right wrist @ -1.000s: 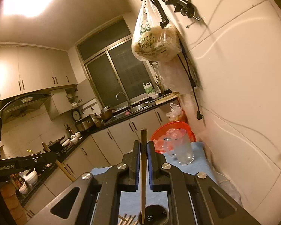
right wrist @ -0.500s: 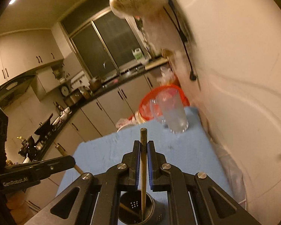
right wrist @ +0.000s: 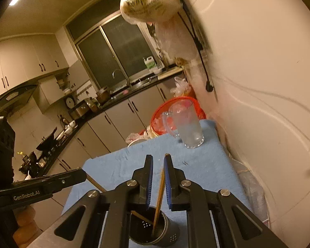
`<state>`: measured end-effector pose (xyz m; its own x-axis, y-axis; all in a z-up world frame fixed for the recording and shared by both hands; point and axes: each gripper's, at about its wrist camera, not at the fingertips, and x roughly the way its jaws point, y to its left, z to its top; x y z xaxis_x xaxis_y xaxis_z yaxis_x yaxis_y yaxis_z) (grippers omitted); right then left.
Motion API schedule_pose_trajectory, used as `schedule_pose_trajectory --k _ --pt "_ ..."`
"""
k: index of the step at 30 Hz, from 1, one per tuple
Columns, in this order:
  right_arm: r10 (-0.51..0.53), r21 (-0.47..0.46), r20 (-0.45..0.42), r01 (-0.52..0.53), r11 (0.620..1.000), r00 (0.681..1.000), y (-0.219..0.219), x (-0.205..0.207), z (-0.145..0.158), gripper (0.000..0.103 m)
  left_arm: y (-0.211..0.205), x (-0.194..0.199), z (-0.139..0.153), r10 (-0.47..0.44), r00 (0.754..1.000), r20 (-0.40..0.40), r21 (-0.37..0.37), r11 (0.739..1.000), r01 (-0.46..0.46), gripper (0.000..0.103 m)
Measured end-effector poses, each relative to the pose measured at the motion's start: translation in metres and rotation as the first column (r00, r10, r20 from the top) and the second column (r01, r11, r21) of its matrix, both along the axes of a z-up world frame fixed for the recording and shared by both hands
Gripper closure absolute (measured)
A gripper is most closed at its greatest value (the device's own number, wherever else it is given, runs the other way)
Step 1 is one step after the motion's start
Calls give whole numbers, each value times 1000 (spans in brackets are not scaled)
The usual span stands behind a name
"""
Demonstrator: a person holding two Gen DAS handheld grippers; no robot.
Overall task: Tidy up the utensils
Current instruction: 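Lower the right tool's chopstick into the black cup and open while the left tool does likewise, then return both tools to the chopsticks and grasp one chopstick each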
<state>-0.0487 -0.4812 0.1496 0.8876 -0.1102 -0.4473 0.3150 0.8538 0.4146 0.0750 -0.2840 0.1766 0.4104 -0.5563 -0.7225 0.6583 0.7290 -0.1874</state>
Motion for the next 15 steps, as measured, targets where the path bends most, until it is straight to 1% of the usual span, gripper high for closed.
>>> schedule_pose_trajectory --k 2,4,6,8,10,13,15 --pt "-2 -7 25 3 1000 1000 6 -12 8 90 7 -4 4 -1 1000 9 -8 1000 1 73" --pt "2 -16 43 -1 1000 999 15 -22 14 86 19 -9 9 2 1000 16 -22 1000 -1 73" --pt "13 -18 61 -12 1000 998 25 -32 17 77 32 -14 12 4 1000 22 -31 1000 -4 73" --pt "29 -21 67 -28 999 997 37 -39 16 71 48 -18 14 17 999 28 -41 999 -16 72" --pt "54 -16 60 -53 998 997 47 -43 12 71 68 -21 13 33 999 30 -48 998 -31 72" --pt "115 1 17 -115 993 993 66 -43 -3 71 101 -20 5 74 997 16 -54 996 -73 72" --pt "152 13 -14 -152 988 988 80 -41 -15 71 120 -17 -5 97 995 9 -44 994 -97 72"
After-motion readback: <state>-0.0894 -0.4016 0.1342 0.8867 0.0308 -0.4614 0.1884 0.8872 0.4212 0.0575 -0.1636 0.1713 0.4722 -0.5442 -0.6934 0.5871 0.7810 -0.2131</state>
